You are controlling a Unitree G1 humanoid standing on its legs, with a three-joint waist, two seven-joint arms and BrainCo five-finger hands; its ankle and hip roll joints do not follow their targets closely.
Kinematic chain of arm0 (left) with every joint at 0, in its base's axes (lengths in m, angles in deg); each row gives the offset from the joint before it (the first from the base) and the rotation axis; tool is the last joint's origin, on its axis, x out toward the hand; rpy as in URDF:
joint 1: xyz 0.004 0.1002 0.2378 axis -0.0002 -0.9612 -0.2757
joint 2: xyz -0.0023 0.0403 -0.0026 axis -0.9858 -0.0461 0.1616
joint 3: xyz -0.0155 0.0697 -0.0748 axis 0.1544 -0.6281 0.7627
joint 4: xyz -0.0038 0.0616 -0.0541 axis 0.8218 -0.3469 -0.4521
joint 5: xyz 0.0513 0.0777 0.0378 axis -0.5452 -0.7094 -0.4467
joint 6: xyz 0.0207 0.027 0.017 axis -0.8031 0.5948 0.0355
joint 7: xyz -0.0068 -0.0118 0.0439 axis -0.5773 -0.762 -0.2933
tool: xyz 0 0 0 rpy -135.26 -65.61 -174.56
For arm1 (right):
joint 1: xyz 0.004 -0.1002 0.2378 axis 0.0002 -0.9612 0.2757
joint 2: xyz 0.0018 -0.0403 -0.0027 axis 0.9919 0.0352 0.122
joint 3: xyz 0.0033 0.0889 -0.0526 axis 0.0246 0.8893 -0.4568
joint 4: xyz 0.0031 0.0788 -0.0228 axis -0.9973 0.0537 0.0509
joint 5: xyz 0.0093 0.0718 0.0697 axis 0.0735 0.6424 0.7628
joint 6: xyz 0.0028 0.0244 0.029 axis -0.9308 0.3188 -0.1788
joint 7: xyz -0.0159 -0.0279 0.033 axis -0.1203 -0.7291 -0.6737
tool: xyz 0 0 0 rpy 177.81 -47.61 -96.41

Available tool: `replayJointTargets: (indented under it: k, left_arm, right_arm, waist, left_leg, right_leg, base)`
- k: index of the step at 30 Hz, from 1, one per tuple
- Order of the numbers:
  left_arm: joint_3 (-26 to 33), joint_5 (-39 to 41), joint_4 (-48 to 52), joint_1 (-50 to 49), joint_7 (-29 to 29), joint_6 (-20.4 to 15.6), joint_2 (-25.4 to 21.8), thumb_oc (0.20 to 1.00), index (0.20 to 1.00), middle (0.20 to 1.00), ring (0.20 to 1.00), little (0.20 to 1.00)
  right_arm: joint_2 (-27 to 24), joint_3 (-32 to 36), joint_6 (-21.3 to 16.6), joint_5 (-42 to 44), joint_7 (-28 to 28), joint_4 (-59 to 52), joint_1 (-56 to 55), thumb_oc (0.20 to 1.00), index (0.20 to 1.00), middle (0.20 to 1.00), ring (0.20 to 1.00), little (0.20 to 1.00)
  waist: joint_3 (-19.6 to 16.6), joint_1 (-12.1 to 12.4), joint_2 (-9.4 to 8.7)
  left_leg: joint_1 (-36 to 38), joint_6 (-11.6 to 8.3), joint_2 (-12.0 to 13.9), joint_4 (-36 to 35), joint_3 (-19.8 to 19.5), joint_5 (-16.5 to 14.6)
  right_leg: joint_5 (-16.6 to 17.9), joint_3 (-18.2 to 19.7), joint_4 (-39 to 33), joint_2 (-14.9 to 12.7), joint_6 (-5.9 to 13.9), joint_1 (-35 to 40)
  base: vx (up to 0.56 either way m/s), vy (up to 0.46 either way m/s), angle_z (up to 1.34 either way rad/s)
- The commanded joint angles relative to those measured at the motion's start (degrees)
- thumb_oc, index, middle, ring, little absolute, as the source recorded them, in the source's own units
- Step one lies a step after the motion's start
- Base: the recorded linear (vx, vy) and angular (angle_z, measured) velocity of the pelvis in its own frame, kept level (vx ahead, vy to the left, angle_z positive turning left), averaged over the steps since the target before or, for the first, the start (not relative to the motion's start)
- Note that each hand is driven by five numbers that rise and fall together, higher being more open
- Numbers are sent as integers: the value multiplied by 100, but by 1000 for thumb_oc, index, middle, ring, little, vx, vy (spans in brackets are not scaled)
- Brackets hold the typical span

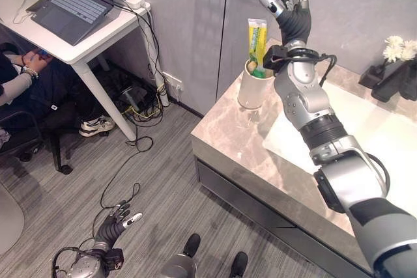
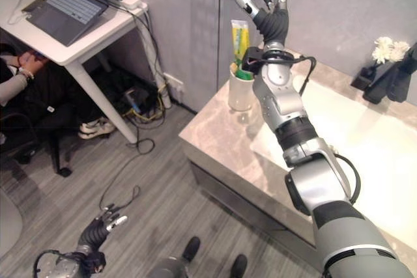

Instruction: Put brush and paste in cup on sink, flatten towel.

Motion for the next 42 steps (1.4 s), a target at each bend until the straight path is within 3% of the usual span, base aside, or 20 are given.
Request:
replayJointTargets:
  k: [1, 2, 7, 9, 10, 11, 13, 15, 16, 18, 19, 22, 25, 30, 31, 32, 33, 34, 39, 42]
  left_arm:
    - [-152, -325, -1, 126, -58, -235, -120, 1000, 1000, 1000, 1000, 1000]
    - [-157, -329, -2, 125, -58, -235, -121, 1000, 1000, 1000, 1000, 1000]
    - [354, -373, 275, 170, 66, -374, -40, 1000, 1000, 1000, 1000, 1000]
    - [471, -372, 363, 137, 102, -401, -11, 1000, 1000, 1000, 1000, 1000]
    - [772, -420, 463, 88, 179, -453, 93, 1000, 1000, 1000, 1000, 1000]
    - [769, -420, 465, 85, 180, -452, 87, 1000, 1000, 1000, 1000, 1000]
    - [1284, -601, 623, 76, 334, -594, 275, 1000, 1000, 1000, 1000, 1000]
    - [1550, -679, 712, 75, 457, -683, 377, 1000, 1000, 1000, 1000, 1000]
    - [1525, -685, 722, 76, 462, -678, 346, 1000, 1000, 1000, 1000, 1000]
    - [1789, -756, 869, 59, 596, -728, 395, 1000, 1000, 1000, 1000, 1000]
    - [1992, -843, 931, 73, 721, -765, 416, 1000, 1000, 1000, 1000, 1000]
    - [2261, -1005, 1024, 87, 922, -785, 486, 1000, 1000, 1000, 1000, 1000]
    - [2421, -1056, 1219, 207, 1098, -824, 528, 1000, 1000, 1000, 1000, 1000]
    - [2579, -1101, 1531, 300, 1167, -843, 499, 1000, 1000, 1000, 1000, 1000]
    - [2639, -1194, 1681, 365, 1170, -895, 345, 809, 809, 809, 809, 809]
    - [2661, -1225, 1751, 377, 1156, -943, 271, 514, 514, 514, 514, 514]
    - [2755, -1264, 1852, 374, 1136, -1028, 193, 432, 432, 432, 432, 432]
    - [2788, -1330, 1874, 372, 1140, -1090, 131, 200, 200, 200, 200, 200]
    - [2659, -1128, 2089, 467, 991, -1231, -58, 200, 200, 200, 200, 200]
    - [2327, -825, 2106, 509, 674, -1128, -141, 200, 200, 200, 200, 200]
  right_arm:
    - [-425, 193, -266, -525, -28, -589, 69, 1000, 1000, 1000, 1000, 1000]
    - [-427, 199, -259, -534, -34, -605, 54, 1000, 1000, 1000, 1000, 1000]
    - [-1492, 436, -272, -1275, -9, -1959, -662, 1000, 1000, 1000, 1000, 1000]
    - [-1605, 613, -302, -1396, -19, -2302, -969, 1000, 1000, 1000, 1000, 1000]
    - [-1978, 1082, -351, -1827, -87, -2978, -1571, 1000, 1000, 1000, 1000, 1000]
    - [-1976, 1093, -345, -1830, -88, -2990, -1587, 1000, 1000, 1000, 1000, 1000]
    - [-2740, 2059, -377, -2929, -442, -3723, -2676, 1000, 1000, 1000, 1000, 1000]
    - [-2987, 2870, -370, -3402, -741, -4078, -3406, 1000, 1000, 1000, 1000, 1000]
    - [-2963, 2958, -351, -3423, -744, -4151, -3514, 1000, 1000, 1000, 1000, 1000]
    - [-3008, 3945, -329, -3760, -1188, -4262, -4248, 1000, 1000, 1000, 1000, 1000]
    - [-2887, 4766, -331, -3877, -1531, -4334, -4830, 1000, 1000, 1000, 1000, 1000]
    - [-2574, 5733, -245, -3979, -2126, -4155, -5510, 1000, 1000, 1000, 1000, 1000]
    - [-2073, 6365, -170, -3864, -2492, -3956, -6074, 1000, 1000, 1000, 1000, 1000]
    - [-1609, 6722, -75, -3544, -2648, -3503, -6659, 1000, 1000, 1000, 1000, 1000]
    - [-1489, 6757, 46, -3493, -2799, -3069, -6845, 1000, 1000, 1000, 1000, 1000]
    - [-1529, 6776, 232, -3635, -2962, -2735, -7022, 1000, 1000, 1000, 1000, 1000]
    - [-1659, 6847, 545, -4093, -3112, -2481, -7313, 1000, 1000, 1000, 1000, 1000]
    - [-1646, 6770, 523, -4213, -3094, -2401, -7323, 1000, 1000, 1000, 1000, 1000]
    - [-1445, 6472, 471, -3687, -3009, -1138, -7304, 1000, 1000, 1000, 1000, 1000]
    - [-1292, 6292, 283, -2755, -2704, 148, -7238, 1000, 1000, 1000, 1000, 1000]
  waist:
    - [-155, -49, -131]
    - [-156, -42, -131]
    - [-234, -188, -86]
    - [-254, -214, -76]
    - [-279, -304, -46]
    - [-282, -298, -51]
    - [-316, -506, 3]
    - [-333, -659, 38]
    - [-342, -628, 20]
    - [-377, -757, 42]
    - [-400, -891, 70]
    - [-410, -1125, 118]
    - [-439, -1318, 174]
    - [-439, -1534, 236]
    - [-419, -1653, 299]
    - [-414, -1695, 318]
    - [-386, -1759, 344]
    - [-392, -1794, 376]
    - [-331, -1970, 501]
    - [-257, -2032, 631]
  left_leg:
    - [450, 70, -60, -7, 344, -368]
    - [452, 70, -59, -7, 346, -369]
    - [510, 68, -38, -7, 418, -394]
    - [529, 69, -30, -7, 439, -405]
    - [560, 74, -18, -7, 477, -421]
    - [561, 74, -17, -7, 478, -422]
    - [581, 69, -19, -7, 566, -442]
    - [587, 56, -19, -7, 613, -458]
    - [588, 55, -18, -7, 607, -460]
    - [576, 52, -16, -7, 644, -459]
    - [559, 43, -8, -7, 682, -466]
    - [511, 30, -18, -7, 754, -411]
    - [482, 18, -6, -7, 800, -410]
    - [495, -4, 13, -7, 866, -414]
    - [488, -12, 14, -7, 925, -414]
    - [482, -14, 19, -7, 989, -411]
    - [492, -12, 24, -7, 1048, -398]
    - [488, -1, 28, -7, 1112, -410]
    - [500, 0, 69, -7, 1397, -423]
    - [503, -25, 71, -7, 1424, -404]
  right_leg:
    - [-165, 184, 57, -269, 363, 413]
    - [-165, 186, 57, -269, 363, 415]
    - [-166, 225, 57, -274, 380, 431]
    - [-164, 242, 57, -273, 383, 436]
    - [-166, 276, 57, -279, 396, 431]
    - [-166, 278, 57, -279, 396, 431]
    - [-158, 341, 57, -294, 427, 398]
    - [-153, 364, 57, -298, 443, 378]
    - [-155, 359, 57, -296, 444, 381]
    - [-144, 396, 57, -300, 449, 342]
    - [-133, 435, 57, -297, 461, 295]
    - [-62, 523, 57, -293, 466, 189]
    - [-59, 602, 57, -282, 461, 131]
    - [-57, 700, 57, -253, 440, 102]
    - [-42, 754, 57, -244, 441, 68]
    - [-23, 798, 57, -235, 441, 29]
    - [-3, 845, 57, -219, 440, 1]
    - [-2, 909, 57, -205, 444, -42]
    - [43, 1247, 57, -139, 424, -195]
    - [39, 1293, 57, -119, 396, -218]
  base:
    - [0, 0, 0]
    - [0, 0, 0]
    - [-1, 2, 1]
    - [0, 8, -2]
    - [-2, 18, -6]
    - [-6, 41, -9]
    - [-6, 39, -13]
    - [-4, 29, -11]
    - [1, 16, -6]
    - [-13, 19, -19]
    - [-62, 28, -26]
    - [-35, 12, -13]
    - [-27, -10, -26]
    - [-17, -19, -11]
    - [-30, -14, -7]
    - [-44, -21, -9]
    - [-24, -13, -24]
    - [-16, -8, -24]
    - [-20, -8, -51]
    - [16, -29, -15]
